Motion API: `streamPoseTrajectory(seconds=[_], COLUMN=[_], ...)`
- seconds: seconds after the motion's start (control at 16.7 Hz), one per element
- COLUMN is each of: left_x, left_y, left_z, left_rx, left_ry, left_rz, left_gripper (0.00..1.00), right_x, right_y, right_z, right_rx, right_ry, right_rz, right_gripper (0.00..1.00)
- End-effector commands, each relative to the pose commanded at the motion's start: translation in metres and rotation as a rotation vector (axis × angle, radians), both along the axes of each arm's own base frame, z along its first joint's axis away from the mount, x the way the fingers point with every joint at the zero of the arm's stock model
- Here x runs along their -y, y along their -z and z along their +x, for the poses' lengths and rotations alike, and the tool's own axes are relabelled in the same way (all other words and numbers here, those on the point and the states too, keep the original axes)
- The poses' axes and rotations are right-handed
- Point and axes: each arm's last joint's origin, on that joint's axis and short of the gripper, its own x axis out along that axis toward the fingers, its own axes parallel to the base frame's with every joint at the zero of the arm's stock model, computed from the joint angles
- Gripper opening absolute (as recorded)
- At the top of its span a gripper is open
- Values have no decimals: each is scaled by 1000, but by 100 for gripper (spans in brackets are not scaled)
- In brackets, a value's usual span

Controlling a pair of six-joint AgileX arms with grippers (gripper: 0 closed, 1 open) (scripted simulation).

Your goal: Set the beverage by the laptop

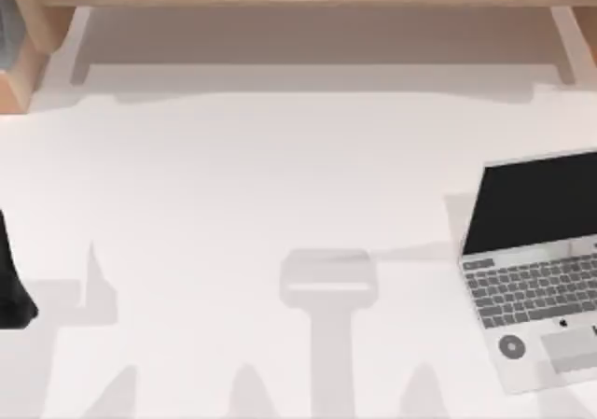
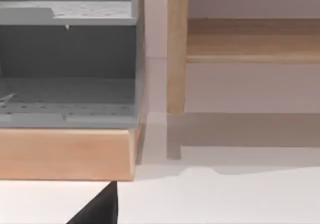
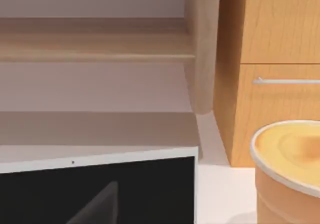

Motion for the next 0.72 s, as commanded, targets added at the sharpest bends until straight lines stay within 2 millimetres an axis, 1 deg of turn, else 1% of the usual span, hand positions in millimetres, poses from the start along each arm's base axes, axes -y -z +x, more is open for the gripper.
streamPoseTrajectory(seconds=[0.18,0.36,0.54,0.72], left_x=[0,0,0,0], left_y=[0,0,0,0], left_z=[0,0,0,0], left_rx=[0,0,0,0], left_ry=[0,0,0,0], left_rz=[0,0,0,0], left_gripper=[100,100,100,100], right_x=[0,4,11,22], right_y=[0,-1,0,7], right_z=[1,6,18,33], right_rx=[0,-3,-20,-71], right_ry=[0,3,6,9], right_rz=[-2,-13,-27,-32], right_gripper=[100,100,100,100])
